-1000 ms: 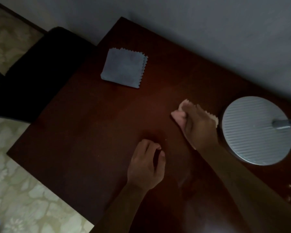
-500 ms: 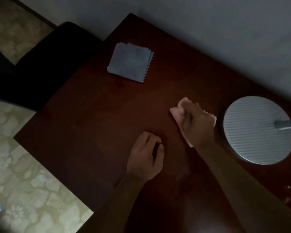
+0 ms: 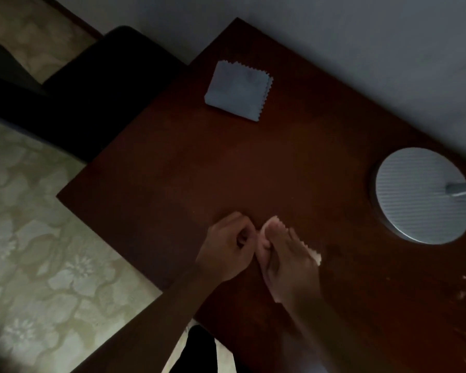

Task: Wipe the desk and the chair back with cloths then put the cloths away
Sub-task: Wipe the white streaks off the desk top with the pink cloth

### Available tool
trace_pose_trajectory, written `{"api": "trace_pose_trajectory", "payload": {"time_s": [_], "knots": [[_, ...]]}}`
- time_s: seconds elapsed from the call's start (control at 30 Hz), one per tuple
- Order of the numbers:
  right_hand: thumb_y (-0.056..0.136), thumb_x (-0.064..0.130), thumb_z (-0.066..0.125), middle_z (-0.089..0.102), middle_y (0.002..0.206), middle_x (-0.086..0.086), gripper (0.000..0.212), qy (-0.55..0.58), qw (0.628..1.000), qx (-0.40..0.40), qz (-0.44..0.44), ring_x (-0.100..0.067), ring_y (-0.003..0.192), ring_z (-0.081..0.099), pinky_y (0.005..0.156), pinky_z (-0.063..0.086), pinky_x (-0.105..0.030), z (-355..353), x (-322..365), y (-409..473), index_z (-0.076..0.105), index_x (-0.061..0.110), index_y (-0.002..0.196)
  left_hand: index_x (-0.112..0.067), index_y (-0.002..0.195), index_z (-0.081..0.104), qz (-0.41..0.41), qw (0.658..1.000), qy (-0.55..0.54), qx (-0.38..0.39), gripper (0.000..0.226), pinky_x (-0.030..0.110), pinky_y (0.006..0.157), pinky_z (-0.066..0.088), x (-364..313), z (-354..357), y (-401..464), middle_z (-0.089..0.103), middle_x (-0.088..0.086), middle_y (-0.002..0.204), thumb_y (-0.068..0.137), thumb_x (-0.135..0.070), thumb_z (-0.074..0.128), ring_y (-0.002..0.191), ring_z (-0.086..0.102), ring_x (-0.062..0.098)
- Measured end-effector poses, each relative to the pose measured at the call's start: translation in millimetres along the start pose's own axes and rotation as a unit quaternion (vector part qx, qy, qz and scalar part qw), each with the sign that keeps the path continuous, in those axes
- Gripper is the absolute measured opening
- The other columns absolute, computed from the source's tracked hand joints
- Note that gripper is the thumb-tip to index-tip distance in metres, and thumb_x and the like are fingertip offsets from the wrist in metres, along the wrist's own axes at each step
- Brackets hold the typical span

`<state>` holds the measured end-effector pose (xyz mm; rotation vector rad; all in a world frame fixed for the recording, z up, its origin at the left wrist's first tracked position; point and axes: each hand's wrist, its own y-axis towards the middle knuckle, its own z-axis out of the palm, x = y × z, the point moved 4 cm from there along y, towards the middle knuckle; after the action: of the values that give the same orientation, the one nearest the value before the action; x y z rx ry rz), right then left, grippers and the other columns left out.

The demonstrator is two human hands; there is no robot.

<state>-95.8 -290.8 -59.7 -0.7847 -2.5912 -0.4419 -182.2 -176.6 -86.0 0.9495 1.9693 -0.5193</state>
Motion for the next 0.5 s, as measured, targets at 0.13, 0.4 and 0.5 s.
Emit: {"api": "trace_pose_trajectory", "payload": {"time_s": [0.13, 0.4, 0.5], "knots": [[0.089, 0.041, 0.030, 0.068, 0.089, -0.015, 0.051, -0.054, 0.993, -0.016, 0.108, -0.039, 0.078, 0.066, 0.063, 0.052, -0.043, -6, -41, 50, 0.068, 0.012, 0.107, -0.016, 0.075, 0.062, -0.029, 0.999, -0.037, 0.027, 0.018, 0.032, 0.067, 0.053, 3, -7, 0, 0.058, -0.005, 0.077, 0.080, -0.028, 0.050, 0.070, 0.060, 0.011], [0.098, 0.049, 0.022, 0.065, 0.085, -0.009, 0.058, -0.049, 0.994, -0.014, 0.098, -0.037, 0.069, 0.065, 0.053, 0.050, -0.040, 9, 1, 13, 0.066, 0.012, 0.103, -0.019, 0.078, 0.065, -0.052, 0.997, -0.062, 0.017, 0.020, 0.029, 0.068, 0.053, 7, -18, -16, 0.060, -0.007, 0.077, 0.078, -0.031, 0.049, 0.069, 0.060, 0.008], [0.090, 0.037, 0.026, 0.067, 0.085, -0.014, 0.049, -0.071, 0.985, -0.048, 0.152, -0.041, 0.072, 0.065, 0.058, 0.049, -0.041, 10, -23, 45, 0.065, 0.012, 0.105, -0.018, 0.080, 0.064, -0.032, 0.999, -0.041, 0.015, 0.020, 0.024, 0.069, 0.054, 15, -33, -28, 0.060, -0.009, 0.080, 0.082, -0.030, 0.049, 0.072, 0.061, 0.007]]}}
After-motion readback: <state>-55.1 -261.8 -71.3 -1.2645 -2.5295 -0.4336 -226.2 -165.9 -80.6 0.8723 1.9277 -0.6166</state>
